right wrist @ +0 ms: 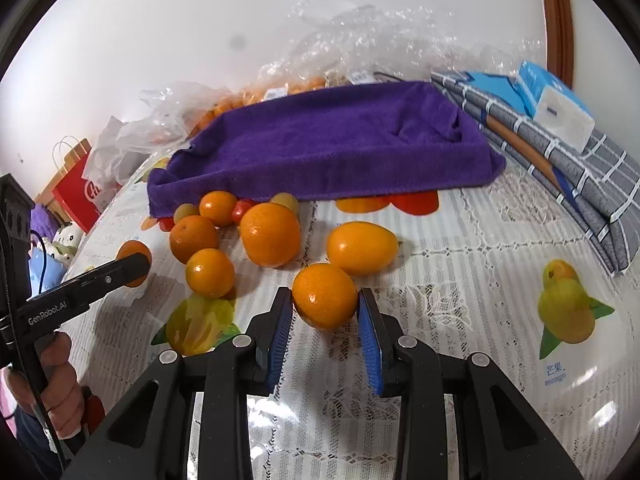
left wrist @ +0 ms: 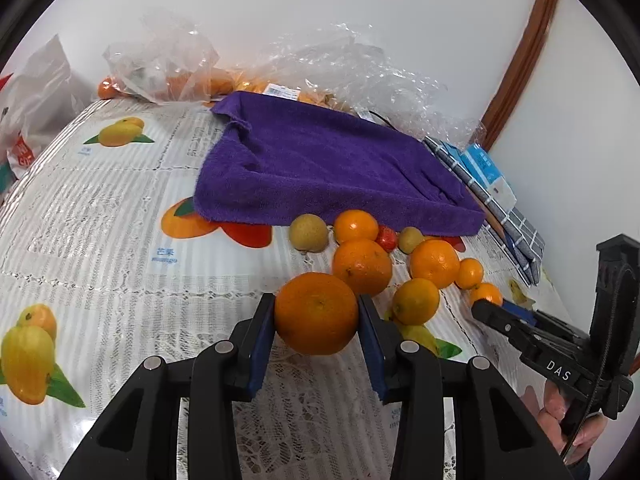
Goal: Organize fruits
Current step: 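Carry both held oranges up and over the purple towel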
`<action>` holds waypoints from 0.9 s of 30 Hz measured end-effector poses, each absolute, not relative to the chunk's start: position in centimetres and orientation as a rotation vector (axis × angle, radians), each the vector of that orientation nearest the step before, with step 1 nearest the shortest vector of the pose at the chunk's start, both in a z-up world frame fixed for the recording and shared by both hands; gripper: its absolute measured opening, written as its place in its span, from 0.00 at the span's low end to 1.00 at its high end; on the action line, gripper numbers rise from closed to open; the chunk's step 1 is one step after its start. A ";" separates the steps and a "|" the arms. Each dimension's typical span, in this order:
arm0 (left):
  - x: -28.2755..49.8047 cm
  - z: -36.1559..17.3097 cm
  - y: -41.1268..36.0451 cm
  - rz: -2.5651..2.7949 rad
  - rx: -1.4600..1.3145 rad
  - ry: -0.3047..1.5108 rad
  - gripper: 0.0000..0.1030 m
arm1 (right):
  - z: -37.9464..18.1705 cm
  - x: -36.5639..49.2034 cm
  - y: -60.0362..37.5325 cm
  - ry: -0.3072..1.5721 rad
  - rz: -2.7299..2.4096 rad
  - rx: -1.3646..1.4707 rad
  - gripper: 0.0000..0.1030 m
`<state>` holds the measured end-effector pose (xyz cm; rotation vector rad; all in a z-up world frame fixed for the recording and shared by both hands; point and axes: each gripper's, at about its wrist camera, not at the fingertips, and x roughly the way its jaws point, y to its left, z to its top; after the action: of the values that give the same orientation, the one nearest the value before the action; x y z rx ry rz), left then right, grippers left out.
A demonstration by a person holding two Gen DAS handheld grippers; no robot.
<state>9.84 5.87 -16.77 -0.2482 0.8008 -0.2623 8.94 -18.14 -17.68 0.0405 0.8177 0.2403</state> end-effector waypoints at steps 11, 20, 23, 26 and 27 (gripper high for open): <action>8.7 -15.5 6.8 -0.212 -0.279 0.707 0.37 | -17.1 8.1 -17.9 0.780 0.201 0.003 0.32; 10.9 -11.5 7.1 -0.172 -0.339 0.638 0.37 | -13.4 8.5 -17.7 0.731 0.210 -0.008 0.32; 13.2 -10.2 7.2 -0.150 -0.360 0.637 0.37 | -11.9 9.5 -17.8 0.706 0.206 -0.009 0.32; 15.2 -9.5 7.3 -0.130 -0.387 0.630 0.37 | -10.7 11.1 -17.8 0.681 0.201 -0.024 0.32; 16.1 -9.2 7.2 -0.118 -0.383 0.615 0.37 | -10.3 11.9 -17.7 0.670 0.198 -0.031 0.32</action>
<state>16.10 7.20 -9.19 -0.3834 0.6153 -0.1178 11.93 -17.74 -10.26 -0.0315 0.6703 0.1981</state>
